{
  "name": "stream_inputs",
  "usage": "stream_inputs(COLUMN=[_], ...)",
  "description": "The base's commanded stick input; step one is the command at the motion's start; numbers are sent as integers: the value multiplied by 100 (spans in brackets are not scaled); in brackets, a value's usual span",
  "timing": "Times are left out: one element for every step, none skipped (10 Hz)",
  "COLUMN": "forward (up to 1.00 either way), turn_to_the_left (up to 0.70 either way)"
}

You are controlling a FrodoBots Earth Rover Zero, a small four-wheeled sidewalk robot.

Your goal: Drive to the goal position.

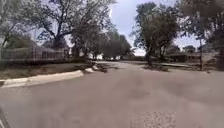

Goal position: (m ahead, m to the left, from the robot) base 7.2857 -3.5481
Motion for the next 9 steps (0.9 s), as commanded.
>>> stream_inputs(forward=[70, 70, 70, 70, 70, 70, 70, 70, 70], turn_to_the_left=[0, 0, 0, 0, 0, 0, 0, 0, 0])
